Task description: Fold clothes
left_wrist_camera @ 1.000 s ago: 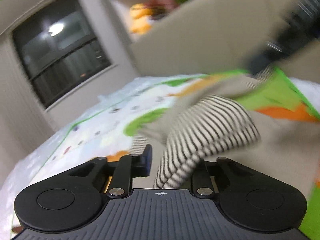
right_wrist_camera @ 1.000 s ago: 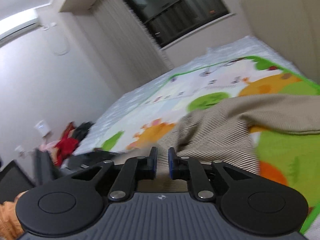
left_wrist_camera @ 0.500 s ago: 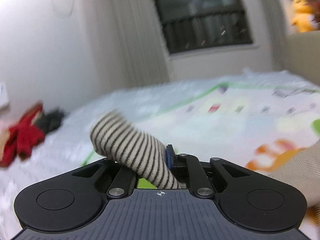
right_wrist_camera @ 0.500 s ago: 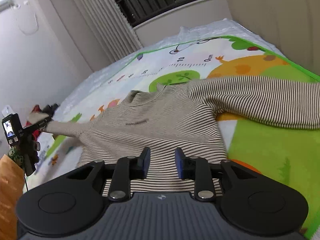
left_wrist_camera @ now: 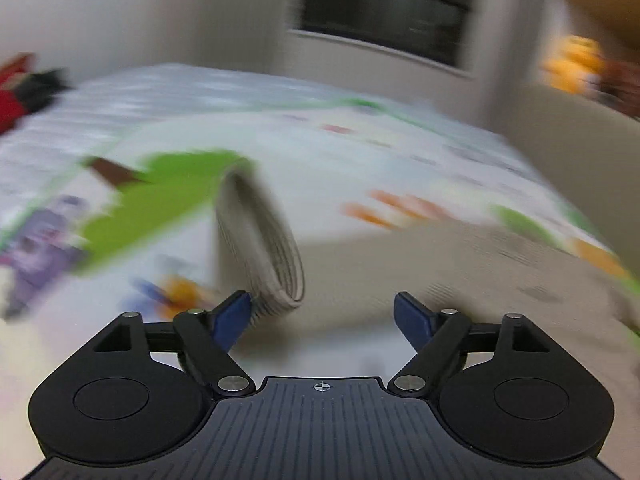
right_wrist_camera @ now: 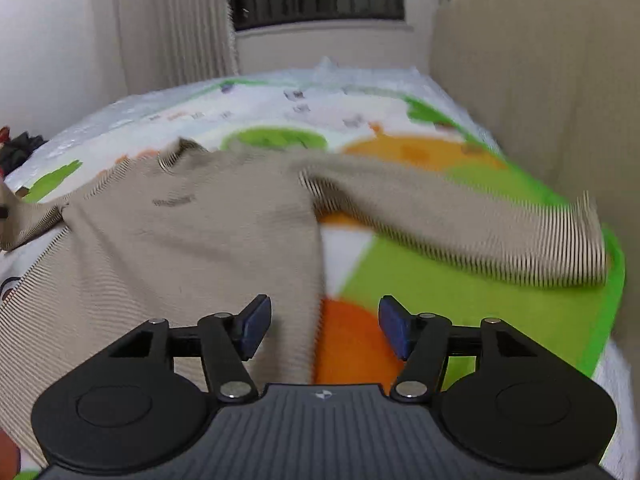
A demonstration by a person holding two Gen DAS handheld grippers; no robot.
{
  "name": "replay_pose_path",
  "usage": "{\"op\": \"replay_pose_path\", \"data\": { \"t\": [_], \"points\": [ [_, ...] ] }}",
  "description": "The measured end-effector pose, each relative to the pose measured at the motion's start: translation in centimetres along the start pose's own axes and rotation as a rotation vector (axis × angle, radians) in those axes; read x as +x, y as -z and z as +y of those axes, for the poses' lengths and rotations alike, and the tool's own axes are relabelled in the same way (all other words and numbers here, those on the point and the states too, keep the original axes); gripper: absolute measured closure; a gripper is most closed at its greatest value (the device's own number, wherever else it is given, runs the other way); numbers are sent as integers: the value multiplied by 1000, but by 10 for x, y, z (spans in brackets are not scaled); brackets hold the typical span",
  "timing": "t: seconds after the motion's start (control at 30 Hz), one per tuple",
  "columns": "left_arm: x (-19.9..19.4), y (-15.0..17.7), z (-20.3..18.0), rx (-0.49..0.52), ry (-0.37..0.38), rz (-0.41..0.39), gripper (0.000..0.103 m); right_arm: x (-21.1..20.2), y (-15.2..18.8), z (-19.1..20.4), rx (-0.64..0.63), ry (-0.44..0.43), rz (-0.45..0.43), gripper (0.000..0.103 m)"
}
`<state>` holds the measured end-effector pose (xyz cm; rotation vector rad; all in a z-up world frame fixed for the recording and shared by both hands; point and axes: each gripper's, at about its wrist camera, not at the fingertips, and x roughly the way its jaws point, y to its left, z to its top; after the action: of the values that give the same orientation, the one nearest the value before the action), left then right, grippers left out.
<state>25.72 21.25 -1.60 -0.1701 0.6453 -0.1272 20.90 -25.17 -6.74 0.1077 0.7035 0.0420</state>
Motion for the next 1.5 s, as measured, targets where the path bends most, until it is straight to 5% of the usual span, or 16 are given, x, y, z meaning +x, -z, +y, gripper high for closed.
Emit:
{"op": "replay_pose_path", "data": {
  "t": [0.1, 0.3, 0.43, 0.5, 0.8, 0.97, 1.1, 1.2, 1.3, 1.4, 1.5],
  "points": [
    [-15, 37, -42, 25, 180, 105, 23, -6, 17, -3, 19, -26, -12, 43],
    [-19, 87, -84, 162, 122, 166, 40, -27, 37, 2, 4, -88, -26, 47],
    [-22, 93, -86, 167, 93, 181, 64, -42, 52, 3, -6, -137, -25, 85],
    [-28, 96, -83, 150, 91, 198, 70, -49, 56, 1, 12, -163, -13, 90],
    [-54, 106, -77, 155, 72, 235, 69, -69, 68, -5, -4, -185, 9, 92],
    [-73, 78, -81, 191, 80, 123, 66, -80, 48, -6, 18, -178, -67, 85],
    [-69, 46, -107, 201, 197, -43, 47, -70, 24, 2, 101, -249, -137, 49],
    [-44, 34, -132, 204, 278, -90, 37, -44, 20, 16, 152, -340, -131, 40],
    [-5, 38, -141, 176, 312, 3, 29, -15, 25, 26, 180, -343, -84, 15],
    [25, 53, -130, 142, 243, 134, 25, -4, 35, 23, 192, -358, -79, 11],
    [28, 69, -95, 45, 222, 156, 33, -7, 40, 17, 179, -399, -88, 4]
  ]
}}
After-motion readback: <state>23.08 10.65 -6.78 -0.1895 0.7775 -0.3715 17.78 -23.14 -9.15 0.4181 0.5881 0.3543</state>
